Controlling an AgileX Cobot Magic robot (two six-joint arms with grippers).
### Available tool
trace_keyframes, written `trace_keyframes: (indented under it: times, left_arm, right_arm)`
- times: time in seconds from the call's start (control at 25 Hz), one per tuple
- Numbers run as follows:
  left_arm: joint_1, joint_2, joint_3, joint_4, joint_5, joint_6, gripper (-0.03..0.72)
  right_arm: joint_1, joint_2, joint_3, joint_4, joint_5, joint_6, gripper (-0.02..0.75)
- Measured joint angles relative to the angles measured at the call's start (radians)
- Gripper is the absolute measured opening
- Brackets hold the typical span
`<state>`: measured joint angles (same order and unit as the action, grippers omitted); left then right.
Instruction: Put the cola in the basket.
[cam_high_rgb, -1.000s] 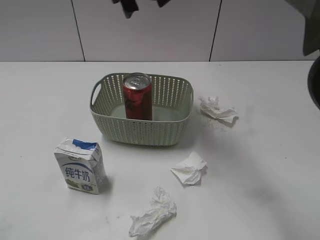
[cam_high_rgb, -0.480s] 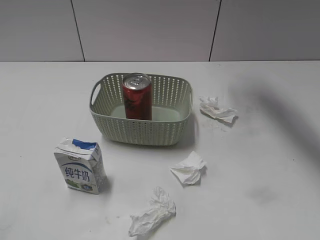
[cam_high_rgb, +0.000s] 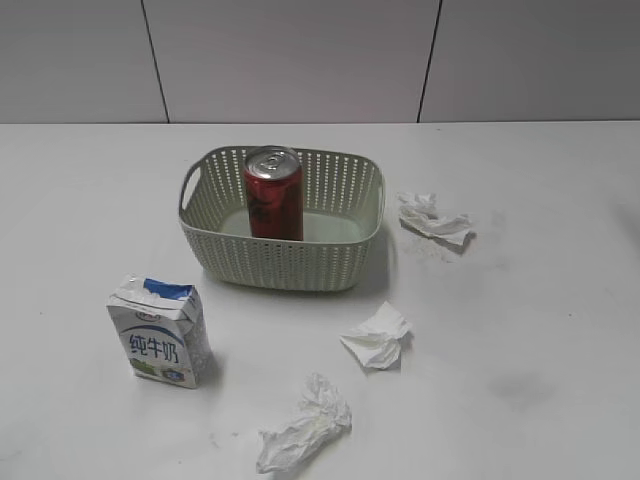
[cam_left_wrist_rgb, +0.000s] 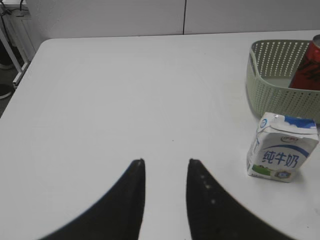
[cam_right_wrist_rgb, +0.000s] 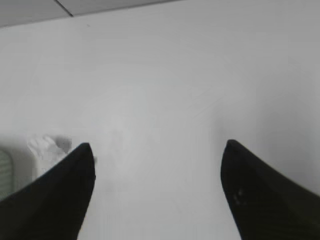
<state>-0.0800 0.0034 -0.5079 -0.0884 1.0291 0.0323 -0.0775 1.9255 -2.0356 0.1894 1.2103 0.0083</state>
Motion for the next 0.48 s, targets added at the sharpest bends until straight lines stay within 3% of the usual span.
trace_keyframes:
  times: [0.28,0.48]
  left_arm:
    - [0.000,0.000,0.000,0.000,0.000,0.000,0.228]
    - [0.001,0.000,0.000,0.000,0.000,0.000,0.228]
  right_arm:
    - [0.003,-0.342,0.560,0.010,-0.014,-0.150,0.590]
    - [0.003,-0.647,0.984,0.012,-0.153,-0.207,0.590]
